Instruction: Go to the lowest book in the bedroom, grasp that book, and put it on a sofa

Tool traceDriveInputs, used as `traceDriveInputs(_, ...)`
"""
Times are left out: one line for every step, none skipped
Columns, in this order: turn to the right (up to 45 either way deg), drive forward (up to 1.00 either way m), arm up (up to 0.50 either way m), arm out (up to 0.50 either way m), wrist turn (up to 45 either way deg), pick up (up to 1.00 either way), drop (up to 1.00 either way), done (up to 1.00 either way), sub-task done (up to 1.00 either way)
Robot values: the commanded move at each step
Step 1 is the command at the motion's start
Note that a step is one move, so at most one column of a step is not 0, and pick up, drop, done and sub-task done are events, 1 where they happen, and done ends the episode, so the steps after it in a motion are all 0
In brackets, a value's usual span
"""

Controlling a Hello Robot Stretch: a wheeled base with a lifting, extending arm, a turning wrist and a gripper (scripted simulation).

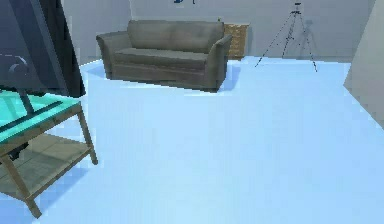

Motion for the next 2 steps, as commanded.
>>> traceDriveInputs(0.0, 0.0, 0.0, 0.0, 45.0, 0.0, 0.0, 0.0, 0.0)
traceDriveInputs(0.0, 0.0, 0.0, 0.0, 45.0, 0.0, 0.0, 0.0, 0.0)
